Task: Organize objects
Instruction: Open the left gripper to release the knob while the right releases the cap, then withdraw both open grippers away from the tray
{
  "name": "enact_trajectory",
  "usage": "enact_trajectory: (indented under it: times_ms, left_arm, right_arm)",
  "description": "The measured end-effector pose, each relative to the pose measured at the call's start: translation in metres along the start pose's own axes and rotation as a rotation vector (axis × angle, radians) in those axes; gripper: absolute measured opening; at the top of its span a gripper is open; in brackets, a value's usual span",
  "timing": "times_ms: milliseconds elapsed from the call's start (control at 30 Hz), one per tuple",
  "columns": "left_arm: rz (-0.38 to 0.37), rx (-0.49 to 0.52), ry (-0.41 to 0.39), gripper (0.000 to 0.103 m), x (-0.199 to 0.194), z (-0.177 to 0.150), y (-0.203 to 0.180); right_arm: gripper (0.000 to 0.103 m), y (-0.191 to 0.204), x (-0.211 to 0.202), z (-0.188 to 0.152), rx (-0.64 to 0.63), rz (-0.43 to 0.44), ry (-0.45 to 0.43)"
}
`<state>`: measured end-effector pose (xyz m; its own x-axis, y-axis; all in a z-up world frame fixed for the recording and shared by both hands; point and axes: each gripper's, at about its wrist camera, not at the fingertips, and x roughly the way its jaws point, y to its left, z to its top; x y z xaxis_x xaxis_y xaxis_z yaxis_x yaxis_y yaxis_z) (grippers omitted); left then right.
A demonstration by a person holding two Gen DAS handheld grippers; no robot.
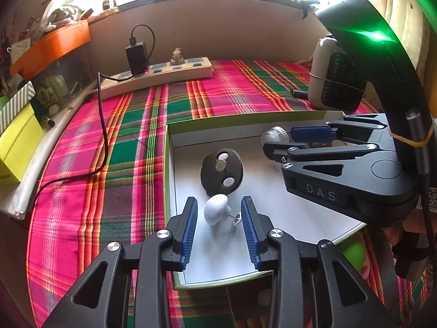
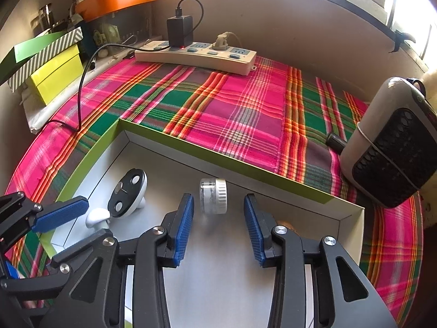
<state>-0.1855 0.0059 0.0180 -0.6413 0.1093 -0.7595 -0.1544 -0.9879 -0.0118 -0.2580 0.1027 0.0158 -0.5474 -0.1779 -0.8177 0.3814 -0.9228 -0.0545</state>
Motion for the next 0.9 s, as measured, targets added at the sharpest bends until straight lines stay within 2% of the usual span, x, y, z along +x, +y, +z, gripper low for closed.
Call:
enact_trajectory:
  times_ms: [300, 900]
  left_arm:
    - [0.004, -0.005, -0.014, 0.036, -0.011, -0.002, -0.001]
    - [0.042, 0.009, -0.071, 0.037, -0.037, -0.015, -0.004]
  right_arm:
    - [0.04, -0.001, -0.013, -0.006, 0.02, -0.001, -0.025]
    - [0.04, -0.001, -0.05, -0.031, 0.072, 0.002, -0.096]
